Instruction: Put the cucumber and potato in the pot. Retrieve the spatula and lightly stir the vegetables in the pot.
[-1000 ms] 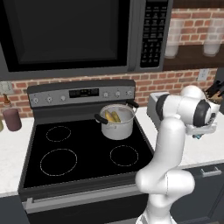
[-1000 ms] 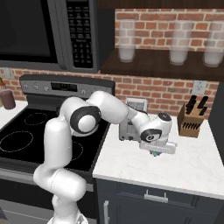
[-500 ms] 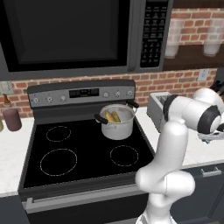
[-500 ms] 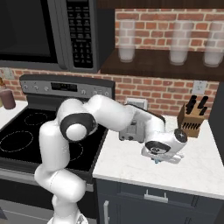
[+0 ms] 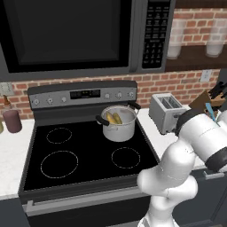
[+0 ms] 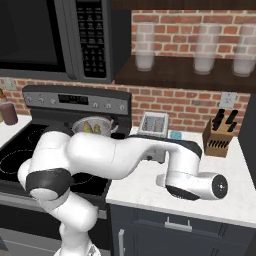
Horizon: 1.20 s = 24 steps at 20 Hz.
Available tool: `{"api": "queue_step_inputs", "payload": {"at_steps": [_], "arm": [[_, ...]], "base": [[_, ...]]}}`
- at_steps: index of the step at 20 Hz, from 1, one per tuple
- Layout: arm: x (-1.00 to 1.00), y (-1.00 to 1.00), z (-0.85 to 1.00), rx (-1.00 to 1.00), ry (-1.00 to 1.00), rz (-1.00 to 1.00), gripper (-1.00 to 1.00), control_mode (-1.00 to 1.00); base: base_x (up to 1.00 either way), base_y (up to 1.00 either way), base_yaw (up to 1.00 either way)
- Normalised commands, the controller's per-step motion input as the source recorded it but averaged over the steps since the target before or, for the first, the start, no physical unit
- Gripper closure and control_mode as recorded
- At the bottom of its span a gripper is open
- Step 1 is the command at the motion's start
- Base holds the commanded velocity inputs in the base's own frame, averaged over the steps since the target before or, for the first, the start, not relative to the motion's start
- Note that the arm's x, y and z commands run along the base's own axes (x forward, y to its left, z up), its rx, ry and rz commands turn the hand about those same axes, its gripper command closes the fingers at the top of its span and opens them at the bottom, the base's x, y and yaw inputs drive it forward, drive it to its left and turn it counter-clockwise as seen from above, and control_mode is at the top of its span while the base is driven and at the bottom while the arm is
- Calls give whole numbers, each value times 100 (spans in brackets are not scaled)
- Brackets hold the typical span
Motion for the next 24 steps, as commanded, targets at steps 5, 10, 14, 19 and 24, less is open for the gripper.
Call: {"api": "queue_step_inputs", "payload": {"at_steps": [5, 10, 14, 19, 24], "arm": [[-35, 97, 64, 5, -5, 0, 100, -100], [-27, 100, 39, 6, -3, 0, 100, -100], [-32, 93, 25, 15, -9, -1, 100, -100], [-17, 75, 36, 34, -5, -10, 100, -100], [-12, 60, 58, 51, 0, -7, 100, -100]], "base": [[0, 0, 0], [0, 0, 0], [0, 0, 0], [0, 0, 0], [0, 0, 0]]}}
